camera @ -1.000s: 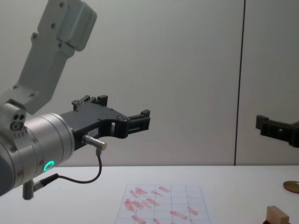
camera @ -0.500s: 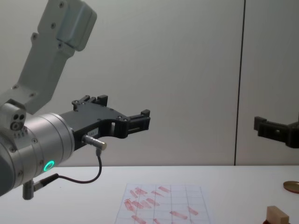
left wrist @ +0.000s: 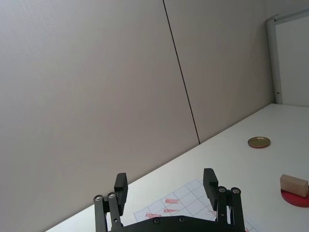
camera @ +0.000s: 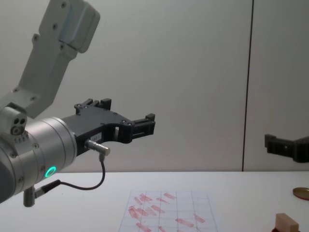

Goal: Use the one hand to pick up the stamp and affix it onto the A4 paper.

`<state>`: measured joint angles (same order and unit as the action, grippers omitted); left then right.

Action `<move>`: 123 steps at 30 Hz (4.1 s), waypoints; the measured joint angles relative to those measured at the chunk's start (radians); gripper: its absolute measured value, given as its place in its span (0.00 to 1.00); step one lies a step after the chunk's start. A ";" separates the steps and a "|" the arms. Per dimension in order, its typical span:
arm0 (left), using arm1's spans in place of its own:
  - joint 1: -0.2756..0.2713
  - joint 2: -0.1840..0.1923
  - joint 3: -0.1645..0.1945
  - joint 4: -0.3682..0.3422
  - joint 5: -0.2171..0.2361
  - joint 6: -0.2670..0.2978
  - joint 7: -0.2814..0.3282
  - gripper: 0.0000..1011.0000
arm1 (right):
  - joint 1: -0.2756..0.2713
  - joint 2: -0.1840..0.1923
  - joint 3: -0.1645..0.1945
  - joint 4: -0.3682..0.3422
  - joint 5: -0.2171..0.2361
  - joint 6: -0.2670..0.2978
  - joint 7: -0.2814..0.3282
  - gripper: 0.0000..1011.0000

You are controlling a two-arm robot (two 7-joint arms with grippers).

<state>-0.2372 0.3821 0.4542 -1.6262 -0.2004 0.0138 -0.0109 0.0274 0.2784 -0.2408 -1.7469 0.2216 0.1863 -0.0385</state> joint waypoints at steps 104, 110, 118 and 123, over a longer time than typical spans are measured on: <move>0.000 0.000 0.000 0.000 0.000 0.000 0.000 0.98 | 0.309 -0.115 0.024 0.653 -0.105 0.123 0.081 0.21; 0.000 0.000 0.000 0.000 0.000 0.000 0.000 0.98 | 0.311 -0.117 0.026 0.655 -0.105 0.139 0.070 0.21; 0.000 0.000 0.000 0.000 0.000 0.000 0.000 0.98 | 0.312 -0.120 0.028 0.657 -0.103 0.148 0.061 0.21; 0.000 0.000 0.000 0.000 0.000 0.000 0.000 0.98 | 0.311 -0.121 0.029 0.652 -0.102 0.143 0.059 0.21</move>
<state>-0.2372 0.3821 0.4542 -1.6262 -0.2004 0.0139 -0.0109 0.3383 0.1572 -0.2120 -1.0948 0.1196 0.3291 0.0206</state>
